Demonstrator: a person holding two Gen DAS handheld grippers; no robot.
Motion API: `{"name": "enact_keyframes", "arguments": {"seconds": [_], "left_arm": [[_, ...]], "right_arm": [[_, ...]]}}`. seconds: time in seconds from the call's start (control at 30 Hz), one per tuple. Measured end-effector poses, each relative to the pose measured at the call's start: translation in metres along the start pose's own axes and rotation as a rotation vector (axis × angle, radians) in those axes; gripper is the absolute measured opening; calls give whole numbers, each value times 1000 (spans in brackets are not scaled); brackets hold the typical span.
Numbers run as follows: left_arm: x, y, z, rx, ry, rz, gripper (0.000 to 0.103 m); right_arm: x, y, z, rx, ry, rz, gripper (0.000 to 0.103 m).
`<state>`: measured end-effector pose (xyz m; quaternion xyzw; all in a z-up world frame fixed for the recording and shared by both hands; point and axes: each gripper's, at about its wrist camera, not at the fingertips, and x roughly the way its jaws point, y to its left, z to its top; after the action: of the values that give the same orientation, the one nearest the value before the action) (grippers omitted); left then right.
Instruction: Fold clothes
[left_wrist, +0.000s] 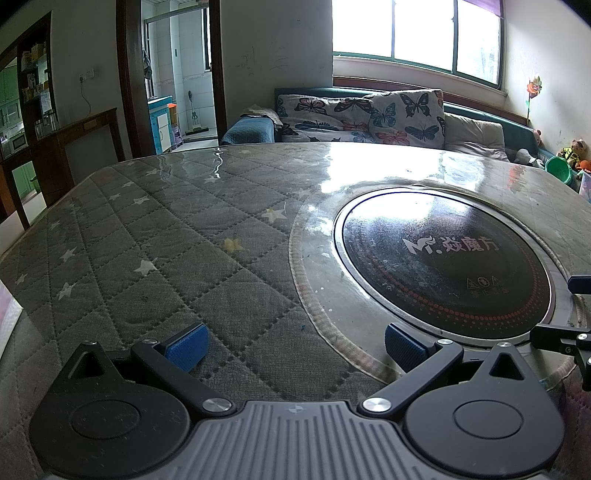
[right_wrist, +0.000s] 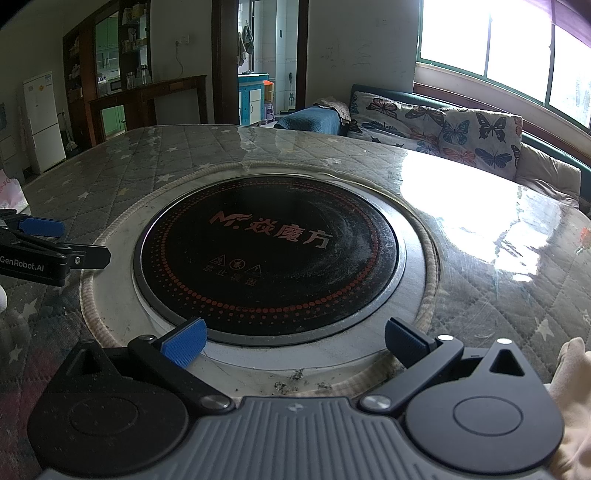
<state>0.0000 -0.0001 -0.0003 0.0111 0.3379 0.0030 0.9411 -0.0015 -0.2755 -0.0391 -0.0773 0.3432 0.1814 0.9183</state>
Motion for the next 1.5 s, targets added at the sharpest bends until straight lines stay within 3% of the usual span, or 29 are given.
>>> {"name": "enact_keyframes", "arguments": {"seconds": [1.5], "left_arm": [[2, 0, 0, 0, 0, 0, 103]], "right_arm": [[0, 0, 1, 0, 0, 0, 103]]}}
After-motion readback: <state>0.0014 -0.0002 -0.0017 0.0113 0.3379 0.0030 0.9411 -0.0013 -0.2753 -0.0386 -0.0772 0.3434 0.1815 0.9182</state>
